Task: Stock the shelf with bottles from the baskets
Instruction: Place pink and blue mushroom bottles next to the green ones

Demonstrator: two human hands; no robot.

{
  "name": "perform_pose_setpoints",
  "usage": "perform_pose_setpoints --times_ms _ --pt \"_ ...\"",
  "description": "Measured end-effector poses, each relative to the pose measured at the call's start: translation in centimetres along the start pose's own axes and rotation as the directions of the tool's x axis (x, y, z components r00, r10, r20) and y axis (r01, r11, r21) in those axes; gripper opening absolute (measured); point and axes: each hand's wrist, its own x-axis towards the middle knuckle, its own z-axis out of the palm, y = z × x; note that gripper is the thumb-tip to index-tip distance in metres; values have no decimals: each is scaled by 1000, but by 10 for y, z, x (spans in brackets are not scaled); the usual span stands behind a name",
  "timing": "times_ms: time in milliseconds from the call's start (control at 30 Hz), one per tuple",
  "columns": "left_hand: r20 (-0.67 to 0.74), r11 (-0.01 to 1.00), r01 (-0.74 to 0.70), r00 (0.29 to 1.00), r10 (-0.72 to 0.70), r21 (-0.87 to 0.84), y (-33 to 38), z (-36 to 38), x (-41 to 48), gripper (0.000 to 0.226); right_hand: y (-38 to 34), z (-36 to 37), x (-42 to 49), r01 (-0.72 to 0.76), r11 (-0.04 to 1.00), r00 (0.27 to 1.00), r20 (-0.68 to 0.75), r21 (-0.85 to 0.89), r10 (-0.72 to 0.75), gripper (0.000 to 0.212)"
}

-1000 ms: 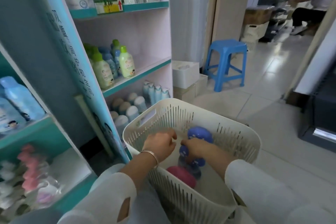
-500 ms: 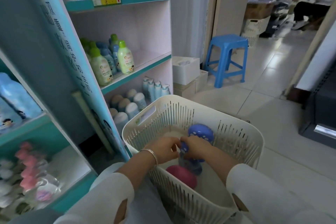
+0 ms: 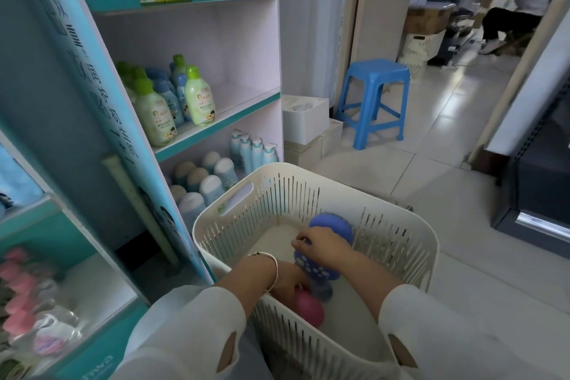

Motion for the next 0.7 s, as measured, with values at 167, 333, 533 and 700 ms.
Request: perform_pose_setpoints --times_ms 167,333,533,700 --pt "-25 1000 -8 1000 8 -22 0 1 -3 58 -2 2 0 17 997 999 -44 74 -13 30" --pt "-114 998 -17 993 10 -62 -3 -9 -21 49 -6 -7 -3 67 981 986 -161 182 -38 29" --pt "-254 981 -17 967 -33 -194 -17 -36 -59 52 -19 -32 -11 127 974 951 -304 190 -64 19" --pt "-445 939 -81 892 -82 -334 -20 -56 -98 47 -45 -51 -21 200 941 924 -371 274 -88 23"
